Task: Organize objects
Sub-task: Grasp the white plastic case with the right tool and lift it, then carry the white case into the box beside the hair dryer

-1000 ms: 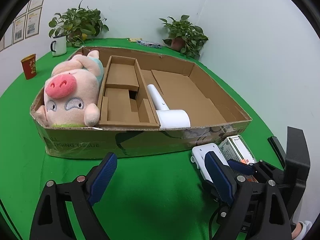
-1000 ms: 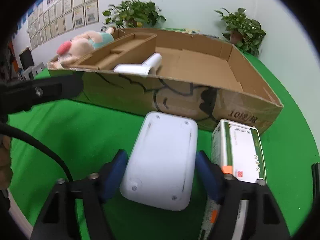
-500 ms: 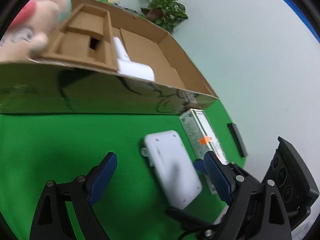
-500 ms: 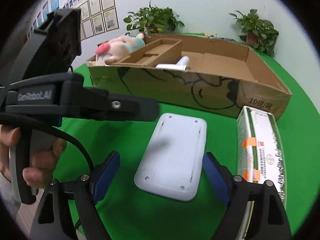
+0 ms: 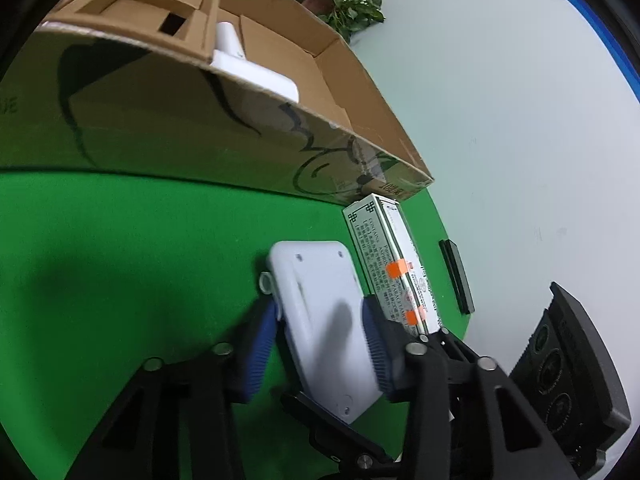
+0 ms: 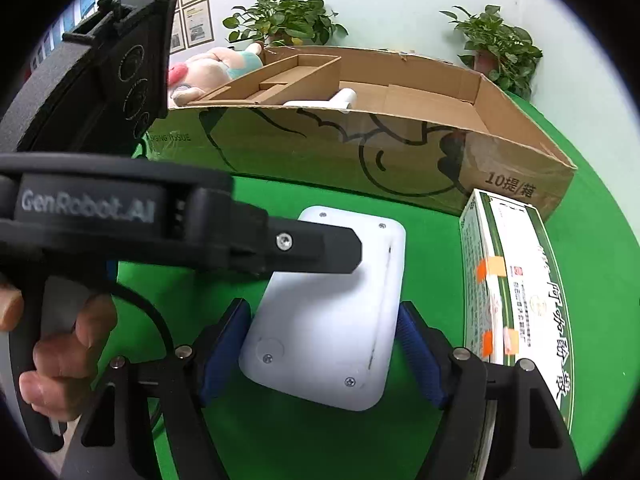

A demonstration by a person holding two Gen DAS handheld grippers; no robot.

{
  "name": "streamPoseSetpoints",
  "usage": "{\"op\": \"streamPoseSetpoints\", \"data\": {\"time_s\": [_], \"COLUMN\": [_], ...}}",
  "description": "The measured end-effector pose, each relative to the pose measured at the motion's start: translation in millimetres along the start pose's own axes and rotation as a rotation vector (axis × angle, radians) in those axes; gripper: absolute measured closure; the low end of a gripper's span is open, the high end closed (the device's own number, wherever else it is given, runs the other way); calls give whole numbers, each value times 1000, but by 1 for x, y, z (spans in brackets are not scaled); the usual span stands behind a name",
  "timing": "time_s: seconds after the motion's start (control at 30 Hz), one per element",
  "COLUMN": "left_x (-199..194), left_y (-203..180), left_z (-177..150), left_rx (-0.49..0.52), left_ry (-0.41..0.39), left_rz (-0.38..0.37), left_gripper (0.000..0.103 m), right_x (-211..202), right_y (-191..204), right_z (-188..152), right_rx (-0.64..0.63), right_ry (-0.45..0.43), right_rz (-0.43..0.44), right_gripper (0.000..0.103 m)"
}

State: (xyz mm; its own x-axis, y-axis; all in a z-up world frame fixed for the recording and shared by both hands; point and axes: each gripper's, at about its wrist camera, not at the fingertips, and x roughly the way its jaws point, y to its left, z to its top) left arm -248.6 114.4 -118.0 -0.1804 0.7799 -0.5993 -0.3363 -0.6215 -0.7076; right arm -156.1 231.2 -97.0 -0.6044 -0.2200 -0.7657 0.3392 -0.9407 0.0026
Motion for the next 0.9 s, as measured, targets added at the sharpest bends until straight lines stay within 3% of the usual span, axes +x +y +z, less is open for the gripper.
{"op": "streamPoseSetpoints", "data": {"time_s": [0.07,0.33,0.5,0.9], "left_x": [0,-6,-23,-110], "left_y": [4,-2,-29,-118], "left_z": [-1,-11,-24,32], "left_rx": [-10,-7,36,210], "left_ry": [-4,3,-49,-214], "left_rz": [6,1,11,24], "left_gripper": [78,80,81,82], "right_x": [-1,-8,-20,-87], "right_y": [2,8,8,-3], "right_z": [-2,-9,-3,71], "right_rx": [4,11,28,33], "right_ry": [3,-9,-51,-290], "right_rz": [-18,-57,-67,-86], "right_gripper": [29,32,34,36]}}
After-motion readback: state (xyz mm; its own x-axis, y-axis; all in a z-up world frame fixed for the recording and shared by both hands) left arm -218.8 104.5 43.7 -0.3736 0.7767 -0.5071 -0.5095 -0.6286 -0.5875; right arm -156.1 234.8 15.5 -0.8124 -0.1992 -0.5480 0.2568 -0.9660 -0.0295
